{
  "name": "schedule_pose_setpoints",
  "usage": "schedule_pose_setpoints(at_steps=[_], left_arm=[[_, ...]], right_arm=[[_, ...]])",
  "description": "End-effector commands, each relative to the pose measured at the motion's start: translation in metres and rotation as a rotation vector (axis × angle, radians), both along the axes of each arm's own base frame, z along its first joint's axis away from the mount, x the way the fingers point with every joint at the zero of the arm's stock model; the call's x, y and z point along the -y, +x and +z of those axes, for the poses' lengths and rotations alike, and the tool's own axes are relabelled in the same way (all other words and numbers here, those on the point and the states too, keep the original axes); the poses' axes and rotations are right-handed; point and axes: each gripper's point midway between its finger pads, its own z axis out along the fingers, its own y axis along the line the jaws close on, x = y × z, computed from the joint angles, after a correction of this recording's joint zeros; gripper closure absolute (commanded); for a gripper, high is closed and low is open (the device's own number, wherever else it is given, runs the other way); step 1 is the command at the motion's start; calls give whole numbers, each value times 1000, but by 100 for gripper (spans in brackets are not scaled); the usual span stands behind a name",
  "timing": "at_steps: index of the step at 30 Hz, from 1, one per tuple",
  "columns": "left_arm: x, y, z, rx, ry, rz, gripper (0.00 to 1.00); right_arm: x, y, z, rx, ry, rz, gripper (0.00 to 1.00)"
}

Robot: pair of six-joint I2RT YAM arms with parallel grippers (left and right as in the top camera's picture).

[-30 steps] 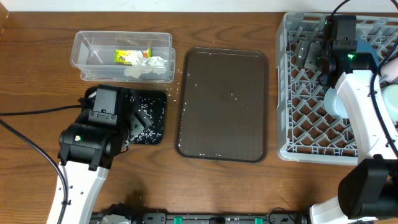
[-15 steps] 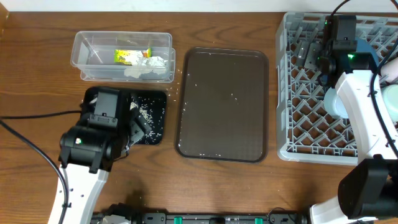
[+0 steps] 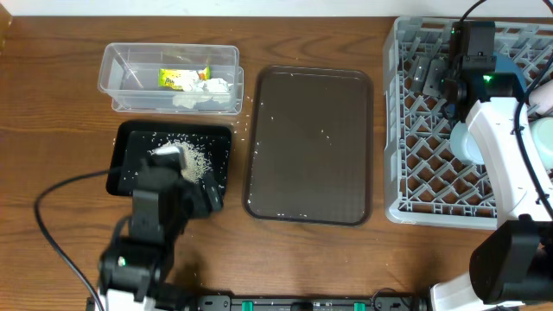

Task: Sort waste into correct bins and load items into the dishwasher rack

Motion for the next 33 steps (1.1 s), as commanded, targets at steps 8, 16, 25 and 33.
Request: schedule_pose_setpoints(at_steps=[8,16,25,33], left_arm=[[12,-20,-27,252,107,-226,5],[38,-20,-32,449,176,-448,5],[30,-18,-30,554,185,-405,5],[15,-9,-8,671,219,-323,5]], right_arm=[[-3,0,4,12,2,-7,1],[-3,0,4,12,2,-7,1],[-3,0,4,12,2,-7,1],[-3,0,4,12,2,-7,1]])
